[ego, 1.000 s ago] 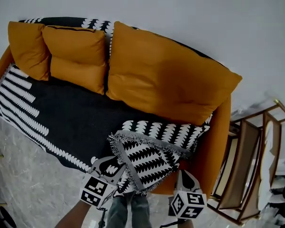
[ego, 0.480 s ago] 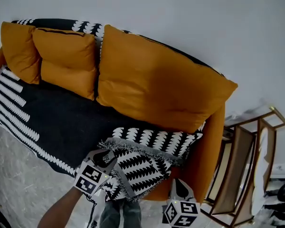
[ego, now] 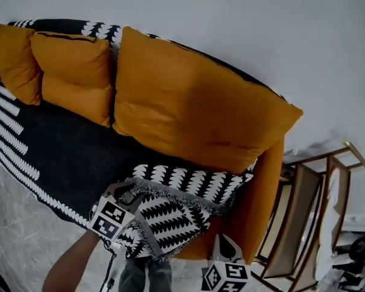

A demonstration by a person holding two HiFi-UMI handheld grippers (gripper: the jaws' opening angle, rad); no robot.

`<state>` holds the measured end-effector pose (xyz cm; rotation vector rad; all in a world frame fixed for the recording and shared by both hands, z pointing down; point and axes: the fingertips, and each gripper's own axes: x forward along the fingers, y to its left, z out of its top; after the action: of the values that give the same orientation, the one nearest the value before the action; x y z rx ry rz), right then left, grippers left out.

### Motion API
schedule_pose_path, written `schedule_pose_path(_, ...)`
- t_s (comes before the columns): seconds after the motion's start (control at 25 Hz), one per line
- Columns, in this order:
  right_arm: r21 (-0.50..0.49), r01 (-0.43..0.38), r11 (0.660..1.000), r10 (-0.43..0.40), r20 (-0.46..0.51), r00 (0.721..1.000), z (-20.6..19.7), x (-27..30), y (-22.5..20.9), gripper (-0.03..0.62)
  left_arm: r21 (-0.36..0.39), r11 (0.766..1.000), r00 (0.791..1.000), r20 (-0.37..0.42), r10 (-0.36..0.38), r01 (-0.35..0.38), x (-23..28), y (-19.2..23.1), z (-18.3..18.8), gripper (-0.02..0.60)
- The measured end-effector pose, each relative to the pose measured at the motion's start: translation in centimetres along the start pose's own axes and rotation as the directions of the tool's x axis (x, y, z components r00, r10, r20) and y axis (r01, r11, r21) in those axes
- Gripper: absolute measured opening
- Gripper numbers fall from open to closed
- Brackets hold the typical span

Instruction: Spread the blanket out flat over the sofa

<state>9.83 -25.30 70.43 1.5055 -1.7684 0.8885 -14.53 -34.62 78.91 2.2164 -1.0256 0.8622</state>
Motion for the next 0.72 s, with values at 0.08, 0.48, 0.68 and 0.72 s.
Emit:
schedule_pose_path(0.08, 0.004, -0.001, 1.000, 0.001, 0.015, 1.000, 0.2, 0.2, -0.2, 0.005, 0.000, 1.000, 1.000, 0.000, 0.014, -0.014, 0.8, 0.8, -0.1, 0.141)
schedule_pose_path(0.48, 0.005, -0.016, 1.000, 0.016, -0.009, 1.000, -0.1, 0.6, -0.4, 0.005, 0.083, 0.996, 0.996, -0.082, 0.030, -0.023, 4.2, 3.4, 0.5, 0.154)
schedule_pose_path(0.68, 0.002, -0.017, 1.000, 0.017, -0.028, 0.999, -0.6, 0.9, -0.9, 0.005, 0.139, 0.990, 0.994, -0.098, 0.043, -0.029, 6.1, 4.3, 1.1, 0.153)
schedule_pose_path(0.72, 0.000, -0.019, 1.000, 0.019, -0.031, 0.999, -0.6, 0.9, -1.0, 0.005, 0.151, 0.988, 0.993, -0.107, 0.046, -0.030, 6.3, 4.4, 1.1, 0.153)
